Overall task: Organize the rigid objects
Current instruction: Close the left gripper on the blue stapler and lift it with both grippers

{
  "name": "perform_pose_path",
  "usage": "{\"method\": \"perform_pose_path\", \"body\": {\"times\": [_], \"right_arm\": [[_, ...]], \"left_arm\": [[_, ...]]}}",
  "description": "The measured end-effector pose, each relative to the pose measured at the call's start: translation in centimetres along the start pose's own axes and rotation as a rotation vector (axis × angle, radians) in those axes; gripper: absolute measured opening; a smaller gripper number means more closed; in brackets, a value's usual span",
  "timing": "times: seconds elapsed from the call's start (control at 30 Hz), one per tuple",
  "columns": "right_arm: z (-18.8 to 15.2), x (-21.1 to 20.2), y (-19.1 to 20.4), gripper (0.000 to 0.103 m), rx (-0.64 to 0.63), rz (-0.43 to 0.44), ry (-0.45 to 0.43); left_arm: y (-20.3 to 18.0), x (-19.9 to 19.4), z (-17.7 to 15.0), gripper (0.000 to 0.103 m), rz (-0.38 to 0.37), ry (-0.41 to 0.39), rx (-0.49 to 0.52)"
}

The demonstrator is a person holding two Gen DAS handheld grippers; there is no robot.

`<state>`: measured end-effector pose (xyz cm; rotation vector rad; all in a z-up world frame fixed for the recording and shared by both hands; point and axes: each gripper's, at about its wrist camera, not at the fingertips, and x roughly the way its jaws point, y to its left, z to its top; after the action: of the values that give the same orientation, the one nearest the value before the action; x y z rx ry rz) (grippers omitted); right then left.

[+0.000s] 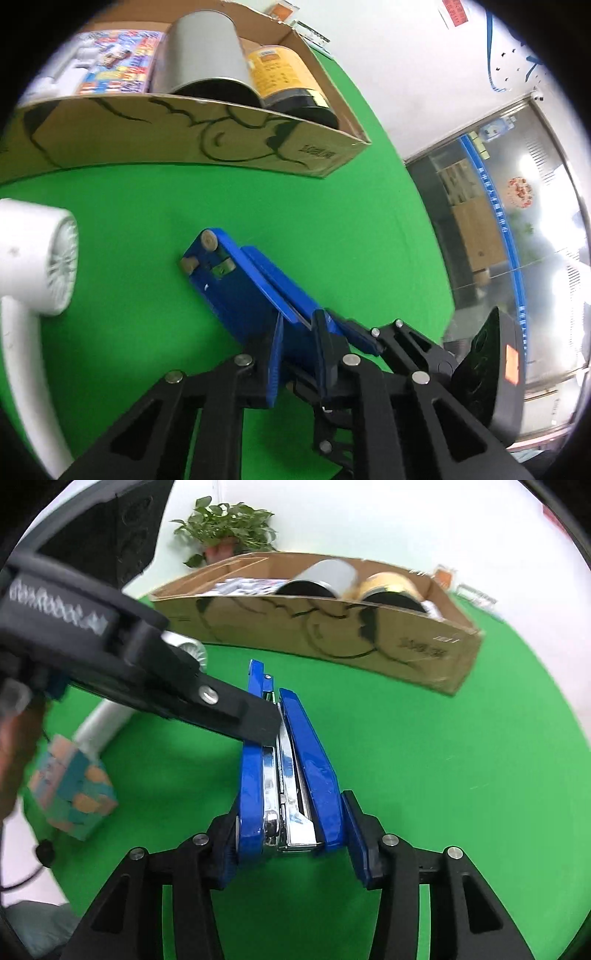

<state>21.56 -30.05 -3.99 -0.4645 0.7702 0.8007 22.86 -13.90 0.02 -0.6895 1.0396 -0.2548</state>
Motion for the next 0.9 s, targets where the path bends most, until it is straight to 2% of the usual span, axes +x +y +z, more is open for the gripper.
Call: {"method": "perform_pose_path", "body": {"times": [0.03,0.07,0.1,0.2,0.23,0.3,0.33,0.37,0.4,0.43,0.47,0.53,0.57,0.63,0.7,0.8,0.9], "right_arm": [[-0.2,-0.5,0.3,0.045,-0.075,-0.103,-0.017],[-0.2,-0.5,0.3,0.045,-0.075,-0.103,-0.017],[-0.5,-0.7,0.8,0.045,-0.155,-0.215,-0.025],[-1.2,-0.2,3.0,0.046,-0.346,-0.437,-0.050],[-1.2,-0.2,3.0,0.047,-0.346,-0.437,-0.050],[-2.8,-0.6,5.1,0.050,-0.497,-0.491,-0.096],[-2.8,-0.6,5.1,0.054,-0.497,-0.491,-0.096],[-3.2,-1.6,6.0,0.065,-0.517,-0.439,-0.132],[-3.4,-2.7,6.3,0.073,-0.492,-0.364,-0.162],[-3.3,-4.9,5.8,0.085,-0.388,-0.252,-0.218],[-3.1,-5.8,5.0,0.089,-0.320,-0.199,-0.238],[-2.5,-6.7,2.7,0.090,-0.165,-0.105,-0.232],[-2.3,-6.5,1.1,0.090,-0.082,-0.061,-0.202],[-2.2,-5.5,-0.9,0.090,-0.001,0.002,-0.133],[-2.5,-4.8,-1.6,0.084,0.020,0.060,-0.101],[-2.4,-4.0,-0.6,0.081,0.007,0.096,-0.077],[-2.3,-2.0,1.4,0.062,-0.040,0.103,-0.031]], "left_arm": [[-0.2,0.2,0.1,0.013,-0.016,-0.006,-0.005],[-0.3,0.3,0.2,0.012,-0.011,-0.012,-0.006],[-0.5,0.2,0.2,0.012,0.007,-0.023,0.001],[-0.2,-0.6,0.1,0.015,0.007,-0.044,-0.021],[0.2,-0.9,-0.1,0.018,0.019,-0.043,-0.040],[1.6,-1.8,-0.4,0.044,0.041,-0.059,-0.086],[2.5,-2.4,-0.4,0.052,0.041,-0.069,-0.106],[3.3,-2.9,-0.7,0.066,0.047,-0.087,-0.139],[3.8,-3.0,-0.9,0.070,0.052,-0.096,-0.156],[4.3,-3.4,-1.0,0.070,0.054,-0.100,-0.172],[4.6,-3.4,-1.1,0.070,0.049,-0.095,-0.180],[4.6,-3.1,-1.2,0.070,0.037,-0.077,-0.181],[4.4,-2.8,-1.1,0.070,0.038,-0.067,-0.178],[4.0,-2.1,-0.9,0.070,0.037,-0.047,-0.167],[3.9,-1.4,-0.7,0.070,0.038,-0.019,-0.154],[3.5,0.0,-0.4,0.070,0.047,0.040,-0.153],[3.7,1.1,0.0,0.074,0.030,0.073,-0.173]]}}
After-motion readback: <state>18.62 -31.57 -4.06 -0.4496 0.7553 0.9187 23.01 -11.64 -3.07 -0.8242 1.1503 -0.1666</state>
